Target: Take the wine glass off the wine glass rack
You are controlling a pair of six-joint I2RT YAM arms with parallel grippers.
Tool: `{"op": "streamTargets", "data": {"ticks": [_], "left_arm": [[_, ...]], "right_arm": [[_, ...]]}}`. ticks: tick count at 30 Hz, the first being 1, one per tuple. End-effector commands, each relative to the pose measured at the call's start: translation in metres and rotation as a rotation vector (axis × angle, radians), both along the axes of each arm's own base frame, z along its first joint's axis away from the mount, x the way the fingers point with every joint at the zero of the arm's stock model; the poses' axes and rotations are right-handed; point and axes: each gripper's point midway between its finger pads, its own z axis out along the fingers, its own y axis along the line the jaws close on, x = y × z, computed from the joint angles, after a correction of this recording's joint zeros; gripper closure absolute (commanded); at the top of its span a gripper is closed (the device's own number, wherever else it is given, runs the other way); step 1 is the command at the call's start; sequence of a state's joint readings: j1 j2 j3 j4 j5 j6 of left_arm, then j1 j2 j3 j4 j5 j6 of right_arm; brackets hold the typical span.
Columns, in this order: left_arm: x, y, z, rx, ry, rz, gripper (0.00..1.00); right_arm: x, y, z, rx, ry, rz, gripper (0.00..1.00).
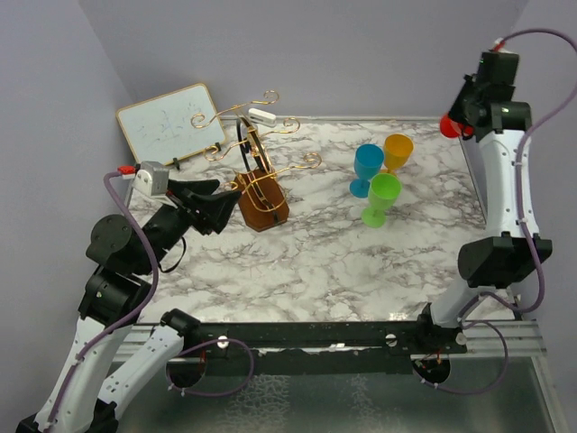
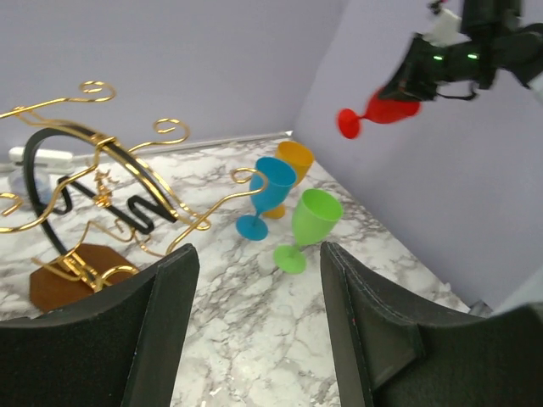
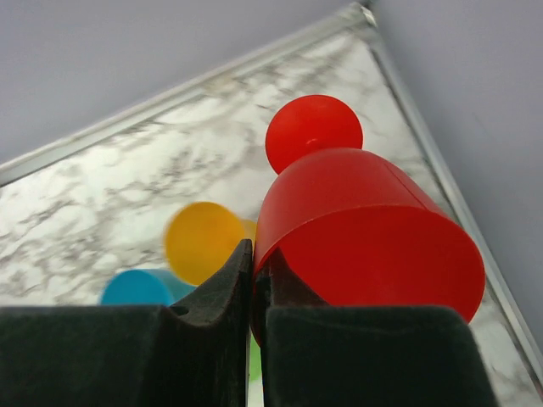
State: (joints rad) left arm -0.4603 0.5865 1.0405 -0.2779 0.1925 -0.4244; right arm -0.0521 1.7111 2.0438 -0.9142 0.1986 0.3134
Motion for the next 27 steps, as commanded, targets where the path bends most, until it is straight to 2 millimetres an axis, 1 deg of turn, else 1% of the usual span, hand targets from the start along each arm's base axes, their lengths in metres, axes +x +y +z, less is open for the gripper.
{"op": "streamTargets", "data": {"ticks": [1, 3, 4, 6, 8, 10, 14, 16, 19, 27], "left_arm": [[0.023, 0.023, -0.019, 0.066, 0.082, 0.171, 0.40], [0.033, 0.035, -0.035, 0.102, 0.148, 0.259, 0.40], [0.037, 0.043, -0.042, 0.121, 0.182, 0.311, 0.41], [0.047, 0.068, -0.057, 0.168, 0.264, 0.464, 0.42], [0.050, 0.087, -0.068, 0.213, 0.319, 0.575, 0.42], [0.051, 0.096, -0.075, 0.246, 0.347, 0.624, 0.42], [0.051, 0.099, -0.088, 0.278, 0.377, 0.639, 0.42], [0.051, 0.100, -0.097, 0.289, 0.389, 0.646, 0.42], [0.051, 0.103, -0.107, 0.298, 0.397, 0.663, 0.42], [0.051, 0.112, -0.141, 0.373, 0.452, 0.707, 0.42]], "right_arm": [[-0.041, -0.032, 0.007, 0.047, -0.044, -0.159, 0.98], [-0.046, -0.030, -0.012, 0.064, -0.012, -0.161, 0.98], [-0.049, -0.029, -0.025, 0.072, 0.017, -0.164, 0.98], [-0.053, -0.023, -0.052, 0.096, 0.082, -0.145, 0.98], [-0.054, -0.012, -0.080, 0.132, 0.142, -0.089, 0.99], [-0.055, 0.001, -0.105, 0.169, 0.189, -0.022, 0.99], [-0.057, 0.020, -0.137, 0.229, 0.240, 0.064, 0.99], [-0.058, 0.029, -0.150, 0.258, 0.273, 0.113, 0.99], [-0.060, 0.040, -0.164, 0.291, 0.307, 0.167, 0.99], [-0.061, 0.054, -0.177, 0.266, 0.341, 0.198, 0.99]]}}
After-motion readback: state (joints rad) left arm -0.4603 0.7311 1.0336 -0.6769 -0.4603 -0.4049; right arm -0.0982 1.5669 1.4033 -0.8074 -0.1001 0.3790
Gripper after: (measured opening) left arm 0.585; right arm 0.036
